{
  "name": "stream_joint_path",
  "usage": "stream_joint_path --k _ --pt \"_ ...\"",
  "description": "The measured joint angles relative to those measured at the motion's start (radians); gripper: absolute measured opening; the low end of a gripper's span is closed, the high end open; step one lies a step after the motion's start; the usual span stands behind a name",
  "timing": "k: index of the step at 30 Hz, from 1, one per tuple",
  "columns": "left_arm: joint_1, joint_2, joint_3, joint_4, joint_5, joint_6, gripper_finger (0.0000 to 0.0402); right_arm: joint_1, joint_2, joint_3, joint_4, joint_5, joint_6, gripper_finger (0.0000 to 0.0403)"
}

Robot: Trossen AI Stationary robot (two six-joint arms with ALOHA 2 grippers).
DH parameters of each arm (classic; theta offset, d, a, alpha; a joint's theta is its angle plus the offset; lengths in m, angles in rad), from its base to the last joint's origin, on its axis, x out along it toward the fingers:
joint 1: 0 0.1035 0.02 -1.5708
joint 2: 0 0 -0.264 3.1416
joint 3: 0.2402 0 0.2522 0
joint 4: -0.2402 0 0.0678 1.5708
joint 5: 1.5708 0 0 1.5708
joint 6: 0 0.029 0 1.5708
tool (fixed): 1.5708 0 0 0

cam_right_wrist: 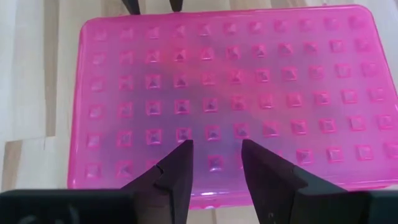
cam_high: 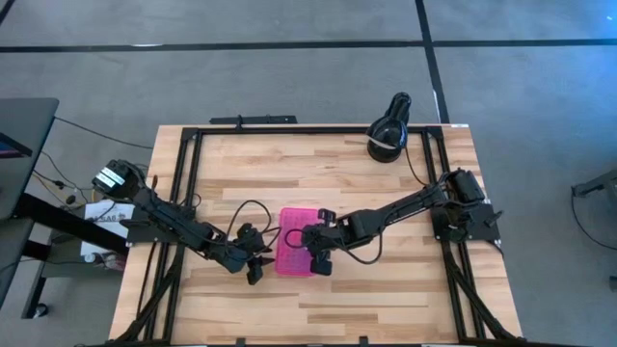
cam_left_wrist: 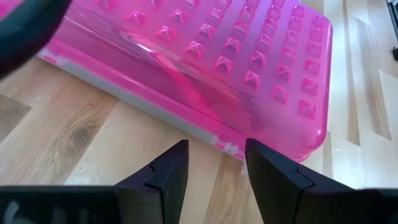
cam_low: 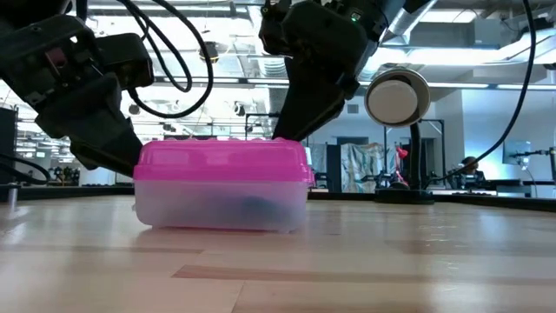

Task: Pick & place school supplies into a supply box
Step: Close the pink supply box

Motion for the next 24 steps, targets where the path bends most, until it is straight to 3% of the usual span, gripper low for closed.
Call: stream_joint_path --k 24 --pt "0.001 0.000 0.000 0.041 -0.002 0.017 0.0153 -0.039 0.000 0.001 -0.035 0.022 -0.002 0.0131"
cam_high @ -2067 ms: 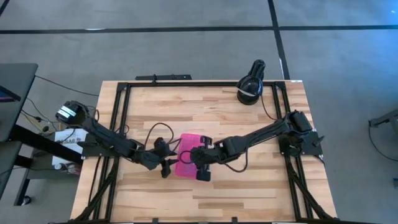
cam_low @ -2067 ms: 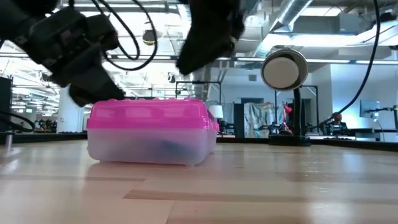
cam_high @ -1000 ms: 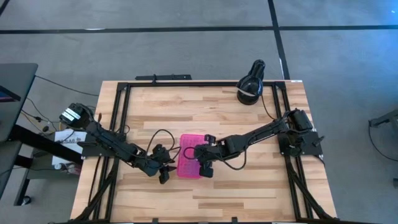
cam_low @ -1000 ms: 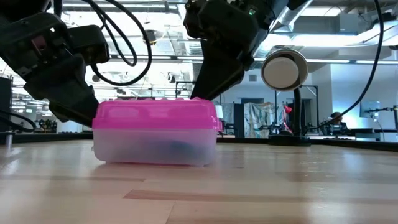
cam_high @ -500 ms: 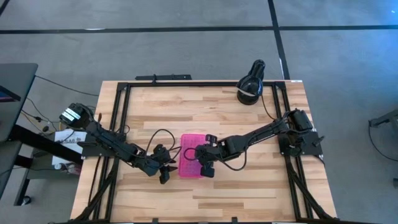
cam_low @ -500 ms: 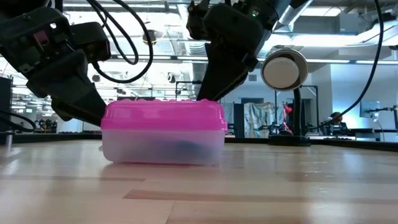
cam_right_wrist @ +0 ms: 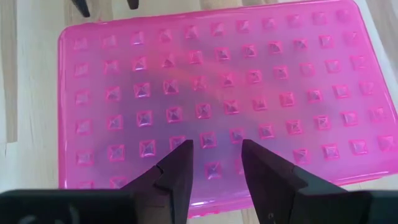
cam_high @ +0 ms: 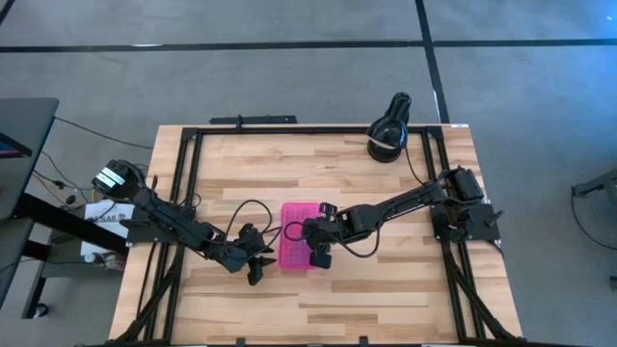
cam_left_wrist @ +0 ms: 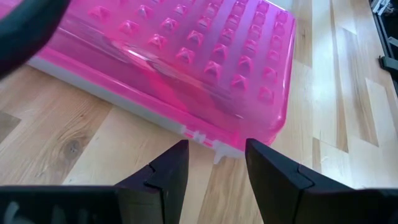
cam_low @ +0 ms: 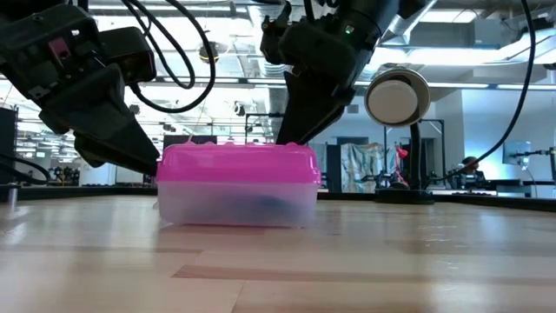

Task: Pick & place school supplies into a supply box
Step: Close the pink supply box

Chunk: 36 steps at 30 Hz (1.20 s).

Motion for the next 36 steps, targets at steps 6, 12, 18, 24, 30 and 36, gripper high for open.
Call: stream_joint_path --k 6,12,18,24,30,36 --pt "0.000 0.000 0.000 0.000 -0.001 0.000 0.0153 -0.001 0.000 0.000 0.000 -0.025 -0.034 0.0131" --pt "0.000 0.000 0.000 0.000 -0.001 0.010 0.0153 0.000 0.000 0.000 -0.001 -0.026 -0.042 0.0131" --pt "0.000 0.000 0.000 0.000 -0.001 0.010 0.0153 0.000 0.005 0.000 -0.019 -0.037 -0.053 0.0131" --pt "0.000 0.000 0.000 0.000 -0.001 0.011 0.0153 -0.001 0.005 0.000 -0.018 -0.045 -0.056 0.0131" --pt "0.000 0.000 0.000 0.000 -0.001 0.011 0.0153 -0.001 0.005 0.000 -0.020 -0.048 -0.061 0.0131" --pt "0.000 0.000 0.000 0.000 -0.001 0.011 0.0153 -0.001 0.006 0.000 -0.021 -0.052 -0.061 0.0131"
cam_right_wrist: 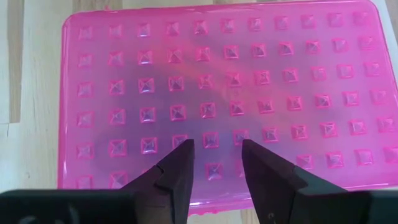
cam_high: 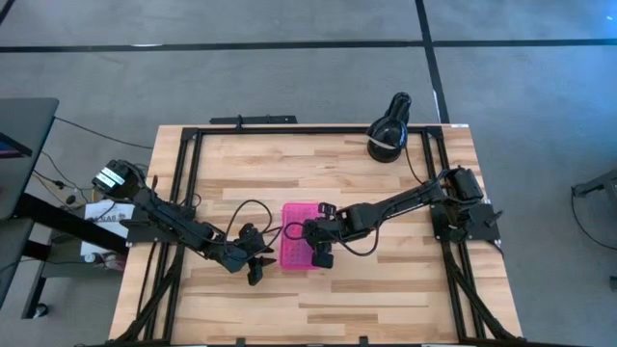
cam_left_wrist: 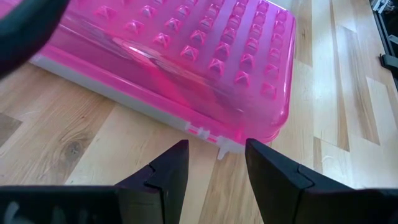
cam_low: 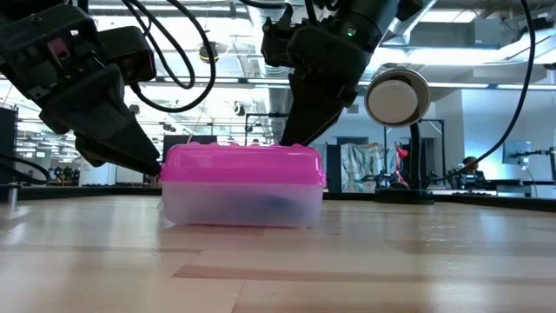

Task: Pick & place school supplies into a supply box
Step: Close the pink supply box, then return to Home Position

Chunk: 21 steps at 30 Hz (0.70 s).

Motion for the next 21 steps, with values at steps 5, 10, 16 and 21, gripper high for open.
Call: stream_joint_path --k 5,10,16,21 --pt "0.000 0.000 0.000 0.000 0.000 0.000 0.0153 0.000 0.000 0.000 0.000 0.008 -0.003 0.0131" --pt "0.000 0.000 0.000 0.001 0.000 0.008 0.0153 -0.010 -0.030 -0.005 -0.024 0.016 -0.018 0.0131" --pt "0.006 0.000 0.000 0.010 -0.007 0.027 0.0153 -0.019 -0.094 -0.005 -0.043 0.030 -0.019 0.0131" --pt "0.022 0.000 0.000 0.018 -0.025 0.040 0.0153 -0.019 -0.165 -0.003 -0.071 0.089 -0.018 0.0131"
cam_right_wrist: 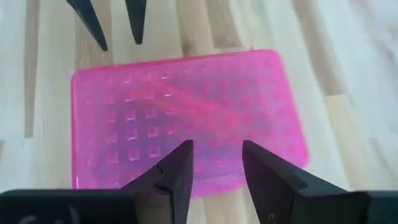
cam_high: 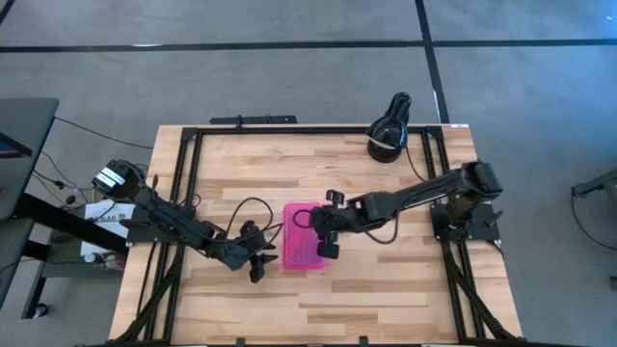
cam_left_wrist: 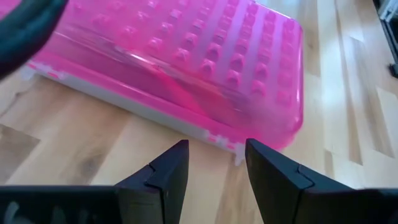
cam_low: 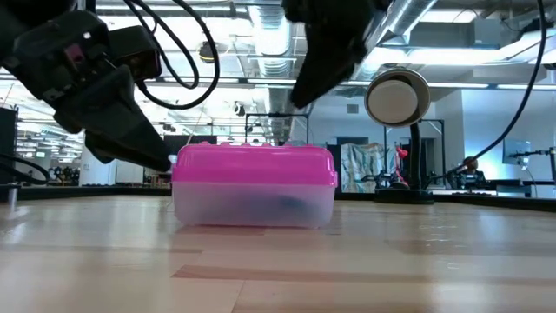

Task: Pick & place school supplies into a supply box
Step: Return to Home Position

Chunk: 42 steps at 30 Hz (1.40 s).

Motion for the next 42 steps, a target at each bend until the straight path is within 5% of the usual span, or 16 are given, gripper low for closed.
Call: stream_joint_path --k 14,28,33,37,42 --pt "0.073 -0.126 0.062 0.098 -0.029 0.141 0.0153 0.000 -0.227 0.002 -0.030 0.035 0.060 0.0131" --pt "0.150 -0.512 0.263 0.072 -0.071 0.782 0.0153 0.067 -0.500 0.003 -0.083 0.233 -0.058 0.0134" --pt "0.164 -0.634 0.260 -0.089 -0.078 0.824 0.0153 0.119 -0.590 -0.090 -0.065 0.366 -0.060 0.0136" --pt "0.173 -0.692 0.259 -0.217 -0.051 0.798 0.0153 0.113 -0.708 -0.296 0.175 0.263 -0.081 0.0137" --pt "0.223 -0.706 0.259 -0.234 0.031 0.801 0.0153 -0.027 -0.826 -0.519 0.502 -0.065 -0.125 0.0138"
